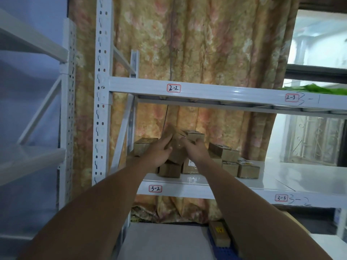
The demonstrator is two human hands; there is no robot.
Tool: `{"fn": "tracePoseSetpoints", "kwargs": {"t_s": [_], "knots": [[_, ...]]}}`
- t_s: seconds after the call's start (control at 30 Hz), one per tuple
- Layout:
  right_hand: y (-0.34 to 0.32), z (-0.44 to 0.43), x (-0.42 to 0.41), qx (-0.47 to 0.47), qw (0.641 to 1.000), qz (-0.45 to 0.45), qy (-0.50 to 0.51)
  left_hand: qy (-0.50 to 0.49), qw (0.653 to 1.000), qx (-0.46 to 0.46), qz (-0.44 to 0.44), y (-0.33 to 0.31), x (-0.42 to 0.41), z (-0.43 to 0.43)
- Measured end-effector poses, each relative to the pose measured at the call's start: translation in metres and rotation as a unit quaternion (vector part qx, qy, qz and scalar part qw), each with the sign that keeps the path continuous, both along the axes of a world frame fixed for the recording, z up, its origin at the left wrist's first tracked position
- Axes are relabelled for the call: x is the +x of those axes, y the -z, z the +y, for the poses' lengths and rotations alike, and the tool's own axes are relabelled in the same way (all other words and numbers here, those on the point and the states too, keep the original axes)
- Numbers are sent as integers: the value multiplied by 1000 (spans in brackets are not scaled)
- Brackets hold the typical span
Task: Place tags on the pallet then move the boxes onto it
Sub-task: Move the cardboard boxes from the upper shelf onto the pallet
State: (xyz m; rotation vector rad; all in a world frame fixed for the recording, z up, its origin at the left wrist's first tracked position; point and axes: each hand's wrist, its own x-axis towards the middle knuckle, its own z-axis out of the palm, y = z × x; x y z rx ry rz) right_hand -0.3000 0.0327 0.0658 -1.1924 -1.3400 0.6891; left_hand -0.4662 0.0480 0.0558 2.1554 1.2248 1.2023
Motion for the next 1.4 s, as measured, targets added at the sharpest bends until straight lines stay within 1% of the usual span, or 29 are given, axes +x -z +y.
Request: {"fn": "tracePoseSetpoints", "kwargs": {"t_s": [0.07,0.2,0.27,0.3,0.37,0.43,0.47,0.53,0.57,0.63,0.67,0.77,0.83,0.87,0.93,1.0,1.1,1.2,1.3,1.37,1.4], "knots": [[-3,-7,4,-32,998,48,8,10,1000,26,11,3,-1,-9],[-2,-23,13,-42,994,105,7,44,995,76,51,0,4,-26],[0,-33,17,-53,989,140,-2,50,992,104,53,-2,9,-34],[1,-38,19,-59,985,161,-14,40,990,125,43,-3,11,-38],[5,-46,24,-65,977,200,-34,-13,983,184,8,-5,13,-50],[9,-54,33,-75,975,204,-36,-78,973,210,-51,-8,11,-55],[11,-60,38,-78,976,198,-37,-101,972,196,-86,-8,11,-56],[13,-72,48,-81,978,187,-47,-109,972,115,-171,-7,15,-60],[15,-78,53,-84,977,190,-53,-88,970,55,-221,-6,18,-61],[20,-89,64,-81,972,212,-64,-11,948,-64,-311,-2,27,-62],[22,-95,68,-75,969,224,-69,28,936,-110,-334,0,32,-63],[27,-114,83,-72,966,238,-73,127,904,-209,-351,11,54,-64],[30,-126,98,-83,967,232,-68,170,878,-239,-379,14,70,-68],[32,-132,106,-93,971,212,-62,176,875,-239,-383,14,78,-70],[36,-143,126,-122,980,151,-43,179,882,-231,-370,17,94,-75],[41,-154,149,-130,986,102,-30,180,896,-232,-333,22,113,-83],[50,-172,192,-126,989,81,-19,178,912,-246,-275,30,154,-102],[63,-195,251,-176,981,71,-32,185,919,-279,-207,42,199,-117],[84,-221,317,-247,966,73,-40,218,909,-347,-76,58,241,-127],[102,-234,360,-269,959,84,-36,239,891,-386,-2,73,270,-130],[111,-239,378,-276,956,92,-32,245,884,-397,21,81,285,-132]]}}
